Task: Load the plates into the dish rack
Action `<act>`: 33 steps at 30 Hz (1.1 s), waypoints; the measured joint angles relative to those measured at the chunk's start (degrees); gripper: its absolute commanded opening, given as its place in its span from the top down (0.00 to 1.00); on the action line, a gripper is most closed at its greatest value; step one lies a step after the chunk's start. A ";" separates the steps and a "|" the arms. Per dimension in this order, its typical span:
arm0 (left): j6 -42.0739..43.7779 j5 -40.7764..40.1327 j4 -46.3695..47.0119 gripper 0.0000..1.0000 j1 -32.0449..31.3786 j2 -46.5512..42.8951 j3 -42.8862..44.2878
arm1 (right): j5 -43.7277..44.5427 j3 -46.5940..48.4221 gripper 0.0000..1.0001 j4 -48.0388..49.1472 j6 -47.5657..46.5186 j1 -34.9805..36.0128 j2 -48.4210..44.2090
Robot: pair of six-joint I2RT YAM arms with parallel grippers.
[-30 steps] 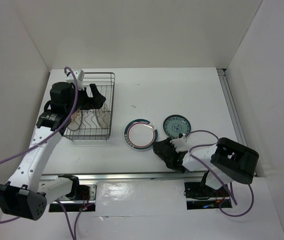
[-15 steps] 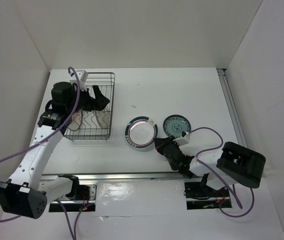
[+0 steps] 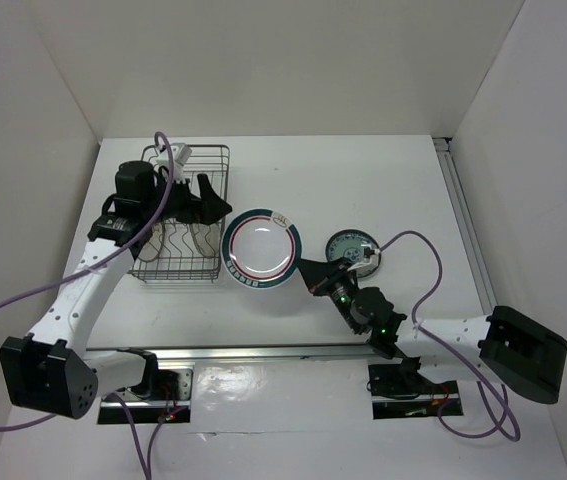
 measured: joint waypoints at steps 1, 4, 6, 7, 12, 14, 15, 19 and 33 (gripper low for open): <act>0.00 0.59 0.00 0.00 0.00 0.09 0.00 | -0.85 0.02 1.00 0.33 -0.79 0.00 -0.15; 0.02 3.21 0.37 0.00 0.00 0.20 0.00 | -3.13 0.35 1.00 0.61 -2.95 0.00 -0.22; 0.07 6.10 0.72 0.00 0.02 0.55 0.00 | -4.20 0.96 1.00 0.66 -3.98 0.00 -0.15; 0.11 7.56 0.98 0.00 0.00 0.81 0.00 | -4.61 1.29 1.00 0.76 -4.31 0.00 -0.02; 0.24 13.44 1.55 0.00 0.00 2.29 0.00 | -6.01 2.49 1.00 1.18 -5.53 -0.28 0.66; 0.28 15.26 1.75 0.03 0.00 2.40 0.00 | -6.62 2.54 1.00 1.18 -5.55 -0.94 0.68; 0.33 15.98 1.86 0.09 0.00 2.45 0.00 | -7.13 2.56 1.00 1.18 -5.62 -1.36 0.68; 1.11 17.66 2.16 0.36 0.00 3.26 0.00 | -7.98 2.67 1.00 0.98 -5.75 -3.19 0.42; 1.36 22.53 2.47 1.00 0.07 4.79 0.13 | -11.04 4.44 0.56 -0.70 -5.97 -8.20 -2.86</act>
